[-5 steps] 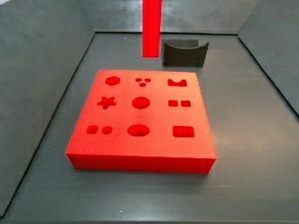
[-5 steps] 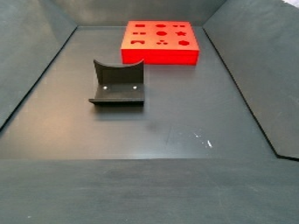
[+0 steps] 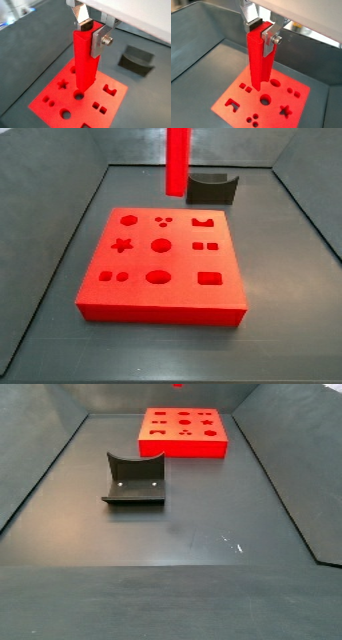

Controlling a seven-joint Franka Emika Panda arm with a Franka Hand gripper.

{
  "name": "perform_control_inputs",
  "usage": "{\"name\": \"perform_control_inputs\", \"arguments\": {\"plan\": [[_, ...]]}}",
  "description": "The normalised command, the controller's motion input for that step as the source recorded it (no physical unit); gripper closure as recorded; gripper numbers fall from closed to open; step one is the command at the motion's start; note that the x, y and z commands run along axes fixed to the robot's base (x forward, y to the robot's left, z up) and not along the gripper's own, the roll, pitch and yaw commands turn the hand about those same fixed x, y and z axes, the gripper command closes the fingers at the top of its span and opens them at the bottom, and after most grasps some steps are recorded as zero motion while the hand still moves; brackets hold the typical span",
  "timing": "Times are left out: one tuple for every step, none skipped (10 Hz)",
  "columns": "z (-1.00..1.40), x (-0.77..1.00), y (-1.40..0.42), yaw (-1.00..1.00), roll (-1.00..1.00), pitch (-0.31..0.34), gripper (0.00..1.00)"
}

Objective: Insert the arch object.

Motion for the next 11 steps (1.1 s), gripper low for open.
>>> {"name": "perform_control_inputs", "arguments": {"plan": [[-0.21,0.18,0.09,-0.96,0.00,-0.080,1.00],[-0.24,0.20,0.09,-0.95,0.00,-0.083,1.00],[-0.27,0.21,0.09,-0.94,-0.02,-0.089,1.00],[-0.34,0.25,0.08,-0.91,0.00,-0.070,1.00],[-0.40,0.25,0.05,-0.92,0.00,-0.047,1.00],[-0.45,0.24,0.02,-0.95,0.01,-0.013,1.00],[-0.45,0.24,0.02,-0.95,0.01,-0.009,1.00],[-0.43,0.24,0.03,-0.95,0.00,-0.021,1.00],[-0.39,0.26,0.06,-0.93,0.00,-0.040,1.00],[-0.39,0.25,0.05,-0.93,0.00,-0.034,1.00],[-0.35,0.19,0.04,-0.98,0.00,-0.034,1.00]]}}
